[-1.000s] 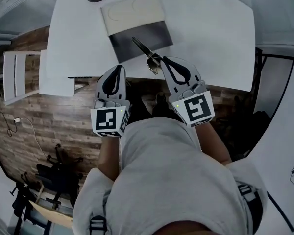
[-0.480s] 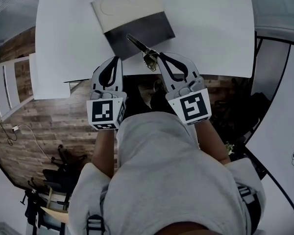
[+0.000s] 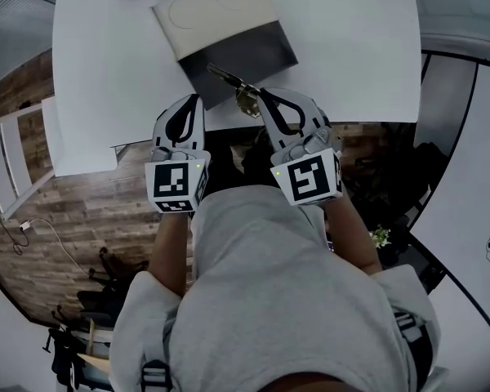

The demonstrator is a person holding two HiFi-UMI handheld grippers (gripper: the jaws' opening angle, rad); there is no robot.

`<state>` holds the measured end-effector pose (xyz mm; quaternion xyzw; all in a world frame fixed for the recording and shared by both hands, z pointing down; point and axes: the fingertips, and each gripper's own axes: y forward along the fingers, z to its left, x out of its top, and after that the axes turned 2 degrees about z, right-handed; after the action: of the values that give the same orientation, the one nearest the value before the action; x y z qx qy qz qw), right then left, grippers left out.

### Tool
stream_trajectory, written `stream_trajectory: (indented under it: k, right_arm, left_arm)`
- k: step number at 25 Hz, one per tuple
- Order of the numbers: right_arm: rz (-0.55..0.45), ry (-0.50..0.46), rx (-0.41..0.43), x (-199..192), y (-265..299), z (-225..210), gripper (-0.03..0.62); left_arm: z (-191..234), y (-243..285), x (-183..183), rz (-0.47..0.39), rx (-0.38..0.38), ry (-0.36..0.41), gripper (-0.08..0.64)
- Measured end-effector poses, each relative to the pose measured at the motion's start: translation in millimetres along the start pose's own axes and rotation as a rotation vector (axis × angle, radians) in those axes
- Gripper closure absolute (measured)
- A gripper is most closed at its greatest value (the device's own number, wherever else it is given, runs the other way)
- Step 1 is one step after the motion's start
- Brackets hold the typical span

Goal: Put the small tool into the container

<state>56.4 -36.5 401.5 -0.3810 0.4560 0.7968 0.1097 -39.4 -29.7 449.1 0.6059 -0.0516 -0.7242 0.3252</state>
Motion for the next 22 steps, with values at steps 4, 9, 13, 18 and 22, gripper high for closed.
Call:
stream_trajectory:
  k: [4,9,13,18,22]
  right_arm:
    - [0.013,-0.19,0.042,1.3,12.7,10.2,0.561]
    - [0.035,-0.357,0.075,3.5,28.3,17.5,0.561]
    - [0.052,-0.484,0.093,2.4,40.1,22.0,0.561]
    - [0.06,-0.571,0.14,-1.3,52.6,30.8,0.561]
    - [0.075,-0.622,0.145,-5.5,64.1,33.3,0.561]
  left_arm:
    - [11.0,3.6,-5.1,0.01,-0.002,-0.005,0.535]
    - [26.6,5.2,-11.5,0.02,0.014,-0.031,0.535]
    - [36.1,4.1,-14.9,0.02,0.026,-0.045,0.535]
    - [47.0,1.5,-18.8,0.018,0.046,-0.072,0.535]
    - [51.5,0.3,-19.8,0.018,0.045,-0.075,0.535]
